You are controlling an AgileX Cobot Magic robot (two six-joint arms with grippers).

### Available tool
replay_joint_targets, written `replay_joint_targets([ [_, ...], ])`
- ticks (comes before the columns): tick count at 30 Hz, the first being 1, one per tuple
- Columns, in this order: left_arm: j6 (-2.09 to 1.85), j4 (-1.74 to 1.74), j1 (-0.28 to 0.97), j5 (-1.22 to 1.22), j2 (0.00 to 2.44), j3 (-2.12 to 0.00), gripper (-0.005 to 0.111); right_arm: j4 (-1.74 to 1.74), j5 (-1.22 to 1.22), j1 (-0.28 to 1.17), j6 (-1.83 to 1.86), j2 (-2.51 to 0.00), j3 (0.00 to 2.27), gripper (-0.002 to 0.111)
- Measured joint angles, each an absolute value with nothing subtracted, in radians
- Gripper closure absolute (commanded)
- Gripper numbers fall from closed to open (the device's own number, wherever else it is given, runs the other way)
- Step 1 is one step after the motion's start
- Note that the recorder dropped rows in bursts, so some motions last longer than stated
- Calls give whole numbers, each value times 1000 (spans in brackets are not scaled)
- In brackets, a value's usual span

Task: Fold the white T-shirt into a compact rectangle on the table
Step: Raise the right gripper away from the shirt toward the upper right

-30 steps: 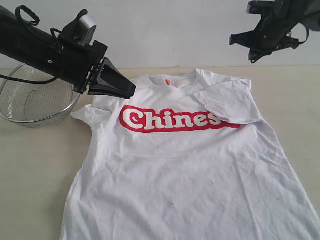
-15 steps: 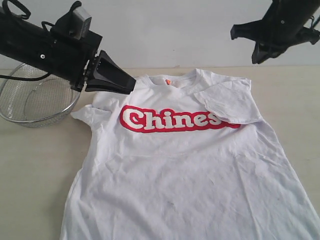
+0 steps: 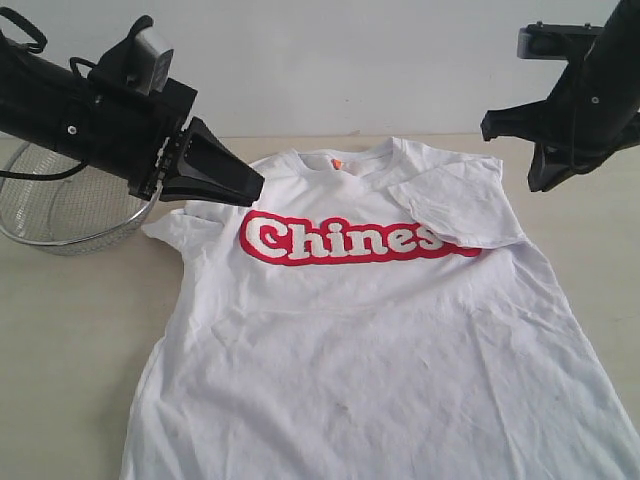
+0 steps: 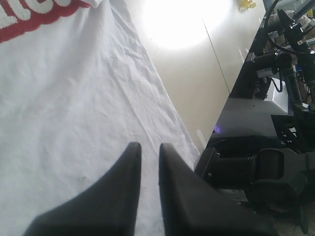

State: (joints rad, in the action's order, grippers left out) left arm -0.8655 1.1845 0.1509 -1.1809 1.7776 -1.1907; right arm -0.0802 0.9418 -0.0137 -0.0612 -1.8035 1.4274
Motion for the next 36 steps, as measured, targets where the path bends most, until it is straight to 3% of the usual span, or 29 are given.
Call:
replay_joint_targets([
  [36,-865,1181,151,-1167,1778,-1191,94,-82,684,-14,-61,-1804,1427,108],
])
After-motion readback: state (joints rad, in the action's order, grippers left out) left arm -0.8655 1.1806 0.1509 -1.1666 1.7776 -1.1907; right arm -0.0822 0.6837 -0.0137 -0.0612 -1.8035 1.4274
